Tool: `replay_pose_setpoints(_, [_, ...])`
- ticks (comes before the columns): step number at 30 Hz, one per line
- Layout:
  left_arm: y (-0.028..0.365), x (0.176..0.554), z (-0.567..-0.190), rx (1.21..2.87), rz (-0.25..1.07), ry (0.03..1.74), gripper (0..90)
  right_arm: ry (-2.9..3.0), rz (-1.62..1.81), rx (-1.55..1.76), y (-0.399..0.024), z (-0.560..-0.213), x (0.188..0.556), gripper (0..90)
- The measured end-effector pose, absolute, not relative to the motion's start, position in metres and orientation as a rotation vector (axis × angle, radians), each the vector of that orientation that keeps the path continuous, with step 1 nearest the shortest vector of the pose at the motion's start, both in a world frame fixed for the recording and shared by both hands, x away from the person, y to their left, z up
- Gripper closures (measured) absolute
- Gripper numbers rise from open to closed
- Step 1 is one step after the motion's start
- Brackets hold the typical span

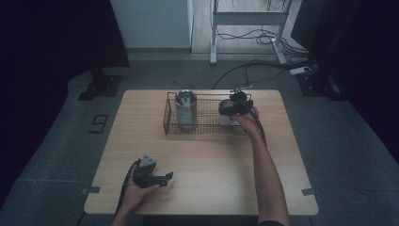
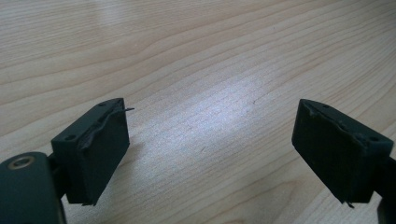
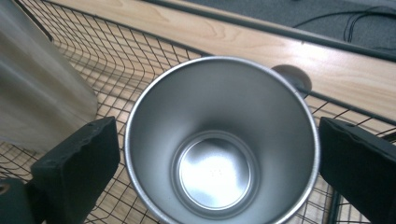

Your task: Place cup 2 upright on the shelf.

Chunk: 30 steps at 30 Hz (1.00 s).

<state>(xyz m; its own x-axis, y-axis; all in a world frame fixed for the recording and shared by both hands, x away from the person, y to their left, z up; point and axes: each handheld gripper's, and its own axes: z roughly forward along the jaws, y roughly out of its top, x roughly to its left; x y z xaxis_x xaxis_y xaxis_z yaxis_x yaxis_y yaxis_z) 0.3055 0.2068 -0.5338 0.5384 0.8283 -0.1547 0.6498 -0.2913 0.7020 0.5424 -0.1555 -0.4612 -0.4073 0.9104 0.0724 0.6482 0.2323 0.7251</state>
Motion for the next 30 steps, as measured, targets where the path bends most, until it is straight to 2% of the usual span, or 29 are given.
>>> replay_pose_setpoints(14, [0.207, 0.306, -0.534, 2.044, 0.307, 1.2, 11.2, 2.044, 1.089, 1.397, -0.169, -0.446, 0.52, 1.1])
replay_pose_setpoints(30, [0.209, 0.305, -0.533, 2.036, 0.31, 1.21, 11.2, 2.032, 1.119, 1.287, -0.186, -0.437, 0.473, 4.5])
